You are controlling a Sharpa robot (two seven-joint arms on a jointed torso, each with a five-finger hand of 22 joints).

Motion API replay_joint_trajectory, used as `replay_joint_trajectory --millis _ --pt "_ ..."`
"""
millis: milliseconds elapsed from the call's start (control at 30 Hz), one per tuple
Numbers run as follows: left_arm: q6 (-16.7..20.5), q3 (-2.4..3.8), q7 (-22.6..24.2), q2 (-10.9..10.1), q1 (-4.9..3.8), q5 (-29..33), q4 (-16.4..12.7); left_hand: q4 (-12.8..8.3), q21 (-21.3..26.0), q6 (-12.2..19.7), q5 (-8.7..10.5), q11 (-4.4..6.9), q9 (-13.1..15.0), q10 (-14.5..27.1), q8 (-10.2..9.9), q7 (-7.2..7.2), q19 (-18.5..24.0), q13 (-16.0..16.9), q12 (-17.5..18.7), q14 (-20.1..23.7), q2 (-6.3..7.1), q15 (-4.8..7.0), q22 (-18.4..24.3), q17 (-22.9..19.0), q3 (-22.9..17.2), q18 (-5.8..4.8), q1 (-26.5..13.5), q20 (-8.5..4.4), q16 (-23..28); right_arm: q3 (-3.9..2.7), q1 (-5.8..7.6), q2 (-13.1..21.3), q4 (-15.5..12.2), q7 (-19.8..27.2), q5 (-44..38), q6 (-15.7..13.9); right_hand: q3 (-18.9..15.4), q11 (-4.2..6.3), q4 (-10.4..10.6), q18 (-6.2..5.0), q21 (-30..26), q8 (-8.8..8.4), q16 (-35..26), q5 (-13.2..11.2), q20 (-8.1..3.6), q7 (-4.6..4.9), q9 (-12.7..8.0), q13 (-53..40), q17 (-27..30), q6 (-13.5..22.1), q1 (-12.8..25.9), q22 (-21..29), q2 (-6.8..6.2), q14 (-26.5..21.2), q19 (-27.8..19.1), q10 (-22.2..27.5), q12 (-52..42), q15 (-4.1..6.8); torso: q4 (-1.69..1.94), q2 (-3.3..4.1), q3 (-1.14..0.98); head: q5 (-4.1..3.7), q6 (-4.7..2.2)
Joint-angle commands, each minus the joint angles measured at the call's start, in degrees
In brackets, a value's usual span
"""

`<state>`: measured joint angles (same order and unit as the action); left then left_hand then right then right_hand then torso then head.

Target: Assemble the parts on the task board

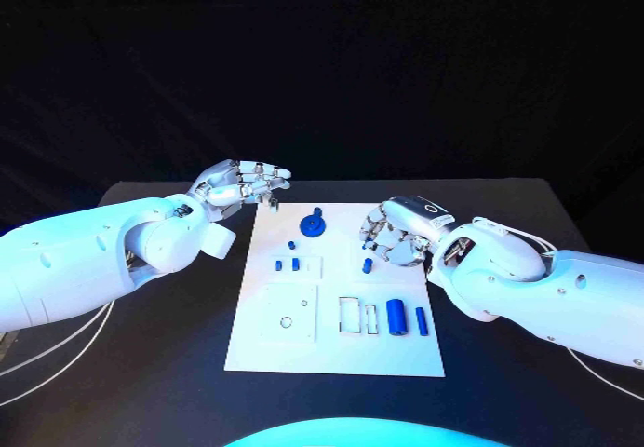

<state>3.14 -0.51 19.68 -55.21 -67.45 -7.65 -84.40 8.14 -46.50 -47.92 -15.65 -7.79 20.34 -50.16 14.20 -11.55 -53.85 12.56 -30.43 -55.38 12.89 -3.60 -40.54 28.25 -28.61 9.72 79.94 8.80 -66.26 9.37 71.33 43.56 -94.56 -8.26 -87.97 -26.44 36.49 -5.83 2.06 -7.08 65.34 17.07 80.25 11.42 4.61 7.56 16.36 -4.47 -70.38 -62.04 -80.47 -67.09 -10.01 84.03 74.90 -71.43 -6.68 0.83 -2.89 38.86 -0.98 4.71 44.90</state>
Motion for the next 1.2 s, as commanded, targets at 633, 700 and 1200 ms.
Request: replay_joint_trajectory --millis 633,700,1200 --pt "0.8 0.04 0.5 2.2 -0.02 3.5 0.3 0.0 0.6 0.7 -0.25 -0.14 -0.2 0.4 -0.2 -0.07 -0.4 -0.1 0.3 0.2 -0.15 -0.17 0.2 -0.1 0.2 0.80 0.5 0.18 0.3 0.68 -3.90 -12.3 3.7 2.0 -1.8 2.9 5.2 2.35 -4.7 0.71 -0.1 0.10 0.2 0.1 -0.23 0.03 0.1 -1.8 0.1 0.0 -0.2 0.1 0.73 2.5 -0.1 -2.6 0.0 0.43 0.14 0.10 0.11 8.16 2.10" --pt "0.8 0.04 0.5 2.3 -0.03 3.5 0.3 0.1 0.6 0.8 -0.25 -0.14 -0.2 0.4 -0.2 -0.08 -0.4 -0.1 0.3 0.2 -0.19 -0.18 0.2 -0.1 0.2 0.80 0.5 0.19 0.3 0.74 -4.06 -12.7 4.0 1.8 -2.0 3.3 5.3 2.34 -4.8 0.69 -0.1 0.08 0.2 0.1 -0.22 0.05 0.1 -1.8 0.1 0.0 -0.2 0.1 0.74 2.5 -0.1 -2.6 0.0 0.42 0.17 0.08 0.10 8.45 2.33" --pt "0.8 0.04 0.5 2.8 -0.04 2.7 0.4 0.1 0.6 0.8 -0.25 -0.14 -0.2 0.4 -0.2 -0.08 -0.4 -0.1 0.3 0.2 -0.19 -0.18 0.2 -0.1 0.2 0.80 0.5 0.19 0.3 1.28 -5.39 -14.4 5.3 1.1 -3.1 4.8 5.3 2.34 -4.8 0.69 -0.1 0.08 0.2 0.1 -0.22 0.05 0.1 -1.8 0.1 0.0 -0.2 0.1 0.74 2.5 -0.1 -2.6 0.0 0.42 0.14 0.08 0.07 10.55 3.80"
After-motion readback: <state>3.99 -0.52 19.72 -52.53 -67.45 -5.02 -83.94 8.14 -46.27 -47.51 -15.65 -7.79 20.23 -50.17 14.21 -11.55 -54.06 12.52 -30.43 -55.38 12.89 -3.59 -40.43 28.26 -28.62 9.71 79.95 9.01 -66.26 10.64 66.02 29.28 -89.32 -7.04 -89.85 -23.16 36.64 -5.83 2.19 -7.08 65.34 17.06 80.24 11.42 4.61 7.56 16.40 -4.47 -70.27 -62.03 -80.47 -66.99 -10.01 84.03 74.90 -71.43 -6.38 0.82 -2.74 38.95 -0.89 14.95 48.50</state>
